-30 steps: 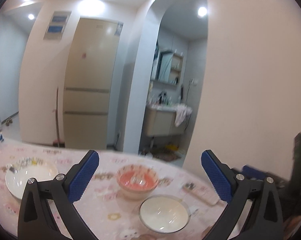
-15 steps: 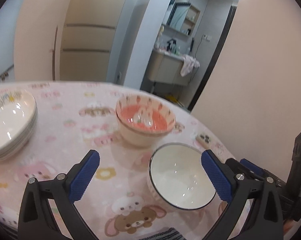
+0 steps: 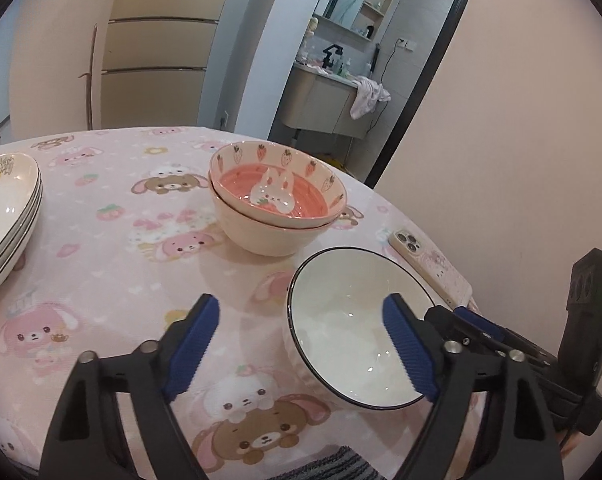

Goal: Organize plates and bowls
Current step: 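Grip the white bowl rim with the left gripper while the right gripper grips it too, then lift the white bowl with both grippers and carry it toward the pink bowls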

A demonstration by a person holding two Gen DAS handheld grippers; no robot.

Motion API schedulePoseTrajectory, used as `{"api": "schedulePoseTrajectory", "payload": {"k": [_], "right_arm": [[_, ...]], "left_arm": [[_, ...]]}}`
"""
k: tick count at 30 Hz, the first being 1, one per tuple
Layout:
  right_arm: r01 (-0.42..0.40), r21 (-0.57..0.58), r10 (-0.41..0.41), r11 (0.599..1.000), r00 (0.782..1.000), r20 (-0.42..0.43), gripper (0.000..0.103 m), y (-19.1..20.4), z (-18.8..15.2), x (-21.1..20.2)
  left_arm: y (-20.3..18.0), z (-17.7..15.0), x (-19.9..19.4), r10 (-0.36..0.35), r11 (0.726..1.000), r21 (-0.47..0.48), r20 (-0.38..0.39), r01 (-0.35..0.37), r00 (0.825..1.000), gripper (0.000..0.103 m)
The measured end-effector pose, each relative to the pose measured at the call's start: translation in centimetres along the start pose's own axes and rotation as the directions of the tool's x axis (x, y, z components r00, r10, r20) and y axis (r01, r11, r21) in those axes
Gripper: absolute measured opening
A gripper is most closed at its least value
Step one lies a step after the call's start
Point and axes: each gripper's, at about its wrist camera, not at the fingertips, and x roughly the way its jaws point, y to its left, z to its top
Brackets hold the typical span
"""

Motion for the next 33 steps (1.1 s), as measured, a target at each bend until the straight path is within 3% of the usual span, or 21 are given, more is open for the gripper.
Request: {"api": "schedulePoseTrajectory", "payload": {"k": [4,7,10,20,27,30,33], "right_arm": [[-0.015,0.007,0.015,1.000,1.000,-0.009,0.065,-0.1,-0.1,0.1],[-0.032,0.001,0.032,0.999,0.999,-0.021,0.056,0.3,0.0,0.2],[-0.075,-0.001,0.075,0.997,0.995,-0.067,0.046,0.8,0.3,0.9],[-0.096,0.003,0.096,0.995,0.988,-0.122,0.021,1.9,0.3,1.6],[-0.103,0.005,0.103,0.995,0.989,-0.105,0.021,2.0,0.0,1.3],[-0.105,0.009,0.105,0.994,0.985,-0.136,0.021,2.1,-0.2,1.9],[-0.100,0.050,0.107,0.994,0.981,-0.162,0.019,1.7,-0.5,2.5]], "left_arm": [[0.9,-0.1,1.3,0.026,0.999,-0.044,-0.068,-0.029,0.997,0.052],[1.4,-0.3,2.3,0.017,0.998,-0.066,-0.114,-0.024,0.993,0.040],[1.3,-0.4,2.3,0.006,0.998,-0.063,-0.116,-0.013,0.993,0.037],[0.5,-0.6,2.1,0.030,0.999,-0.036,-0.106,-0.034,0.994,0.035],[0.5,-0.7,2.6,0.021,0.999,-0.024,-0.149,-0.025,0.989,0.035],[0.0,-1.3,4.2,0.023,1.000,0.007,-0.243,-0.022,0.970,0.027],[-0.9,-1.5,3.7,0.029,0.999,0.052,-0.216,-0.018,0.976,0.022]]}}
